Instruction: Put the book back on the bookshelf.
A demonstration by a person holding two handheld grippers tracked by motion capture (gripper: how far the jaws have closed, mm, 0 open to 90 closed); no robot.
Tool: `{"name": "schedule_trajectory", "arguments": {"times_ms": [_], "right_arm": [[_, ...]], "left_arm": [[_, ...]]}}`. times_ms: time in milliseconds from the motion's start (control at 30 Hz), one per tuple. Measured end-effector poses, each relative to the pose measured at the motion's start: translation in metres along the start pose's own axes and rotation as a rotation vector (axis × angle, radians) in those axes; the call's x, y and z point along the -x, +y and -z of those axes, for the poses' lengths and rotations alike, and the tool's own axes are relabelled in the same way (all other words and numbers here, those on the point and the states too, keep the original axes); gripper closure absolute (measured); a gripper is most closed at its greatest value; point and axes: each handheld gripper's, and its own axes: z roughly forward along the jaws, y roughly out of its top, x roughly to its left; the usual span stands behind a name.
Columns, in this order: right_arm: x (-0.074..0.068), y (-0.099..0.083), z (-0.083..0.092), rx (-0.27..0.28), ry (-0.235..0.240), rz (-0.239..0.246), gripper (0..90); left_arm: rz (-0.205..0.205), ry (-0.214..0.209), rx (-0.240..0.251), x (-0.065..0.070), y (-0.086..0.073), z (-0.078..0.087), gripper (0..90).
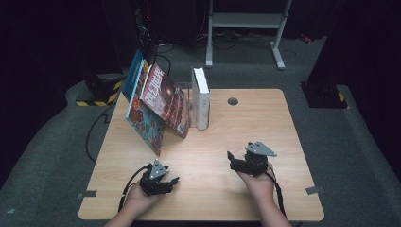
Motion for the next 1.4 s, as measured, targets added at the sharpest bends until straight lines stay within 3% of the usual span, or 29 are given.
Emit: {"name": "schedule_trajectory", "arguments": {"times_ms": [200, 400, 467, 567, 633, 833, 1400], "right_arm": [[0.016, -0.025, 0.009, -0.069, -0.026, -0.026, 9.9], [0.036, -0.056, 0.021, -0.158, -0.112, -0.030, 10.8], [0.042, -0.061, 0.024, -0.210, -0.124, -0.040, 12.2], [0.047, -0.063, 0.027, -0.230, -0.132, -0.050, 13.4], [0.050, -0.064, 0.026, -0.279, -0.121, -0.050, 11.9], [0.043, -0.064, 0.025, -0.278, -0.150, -0.070, 11.1], [0.042, -0.063, 0.023, -0.279, -0.151, -0.078, 11.2]], "left_arm": [[0.003, 0.000, -0.001, 0.000, 0.000, 0.000, 36.8], [0.012, -0.003, -0.002, 0.000, 0.000, 0.000, 36.6], [0.014, -0.001, -0.001, 0.000, 0.000, 0.000, 36.5], [0.020, 0.001, -0.002, 0.000, 0.000, 0.000, 35.9], [0.022, 0.009, -0.003, -0.001, 0.000, 0.000, 35.6], [0.036, 0.001, -0.002, -0.002, 0.000, -0.001, 35.3], [0.030, -0.019, -0.006, -0.003, 0.001, -0.002, 35.4]]}}
